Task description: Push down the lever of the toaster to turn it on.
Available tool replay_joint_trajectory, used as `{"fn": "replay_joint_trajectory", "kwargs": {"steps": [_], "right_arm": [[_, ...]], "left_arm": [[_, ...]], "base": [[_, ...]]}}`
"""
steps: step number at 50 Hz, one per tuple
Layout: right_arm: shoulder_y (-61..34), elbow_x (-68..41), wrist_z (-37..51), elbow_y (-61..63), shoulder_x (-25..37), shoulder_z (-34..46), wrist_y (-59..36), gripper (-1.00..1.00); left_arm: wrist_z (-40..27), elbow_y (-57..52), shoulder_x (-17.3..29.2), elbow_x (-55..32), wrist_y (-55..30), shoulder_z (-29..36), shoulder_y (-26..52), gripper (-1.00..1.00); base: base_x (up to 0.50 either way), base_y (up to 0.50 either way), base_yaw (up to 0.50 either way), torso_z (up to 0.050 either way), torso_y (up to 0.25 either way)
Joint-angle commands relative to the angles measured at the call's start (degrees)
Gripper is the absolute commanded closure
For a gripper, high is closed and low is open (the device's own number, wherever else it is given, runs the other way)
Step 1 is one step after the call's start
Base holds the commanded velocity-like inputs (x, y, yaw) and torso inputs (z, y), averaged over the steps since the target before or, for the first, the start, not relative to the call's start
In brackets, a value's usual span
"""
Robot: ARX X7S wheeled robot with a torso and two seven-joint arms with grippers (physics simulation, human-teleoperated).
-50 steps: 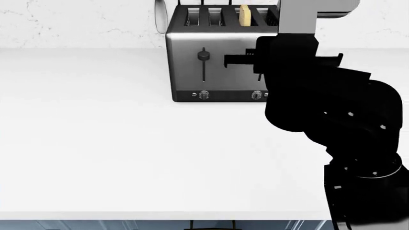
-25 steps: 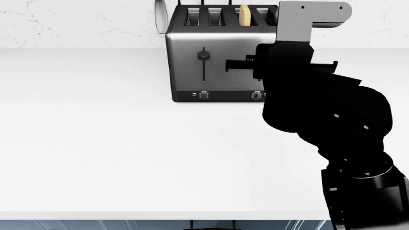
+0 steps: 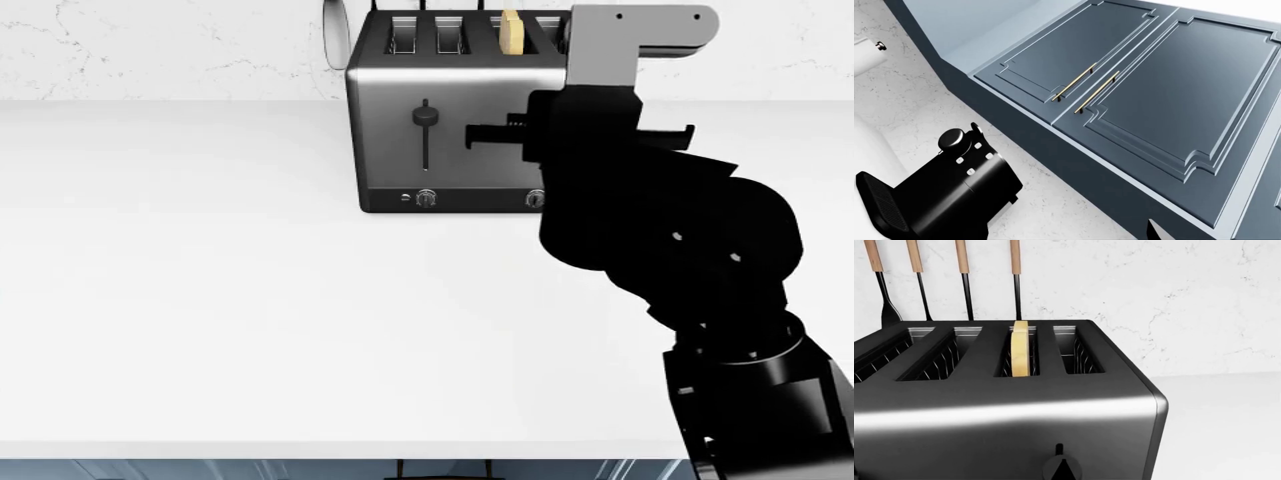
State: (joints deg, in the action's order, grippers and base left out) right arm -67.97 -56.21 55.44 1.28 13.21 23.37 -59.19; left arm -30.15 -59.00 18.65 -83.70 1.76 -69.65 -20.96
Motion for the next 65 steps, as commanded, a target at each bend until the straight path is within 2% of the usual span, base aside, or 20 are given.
{"fn": "replay_joint_trajectory", "kwargs": {"steps": [1,65], "right_arm": [[0.2,1.6,-1.2,-2.0,-0.2,1.6,1.7,1.00],[7.4,3.6,-5.1,-9.2,-0.3,6.4,6.2,1.00]], "left_arm": [[0.7,0.2,-0.6,0.5,0.1,0.5,0.1,-1.00],[-0.6,-0.3,0.5,0.2,1.3,0.3,-0.9,-1.00]], "base": [[0.00,0.00,0.00,0.000,0.000],[0.00,0.00,0.00,0.000,0.000]]}}
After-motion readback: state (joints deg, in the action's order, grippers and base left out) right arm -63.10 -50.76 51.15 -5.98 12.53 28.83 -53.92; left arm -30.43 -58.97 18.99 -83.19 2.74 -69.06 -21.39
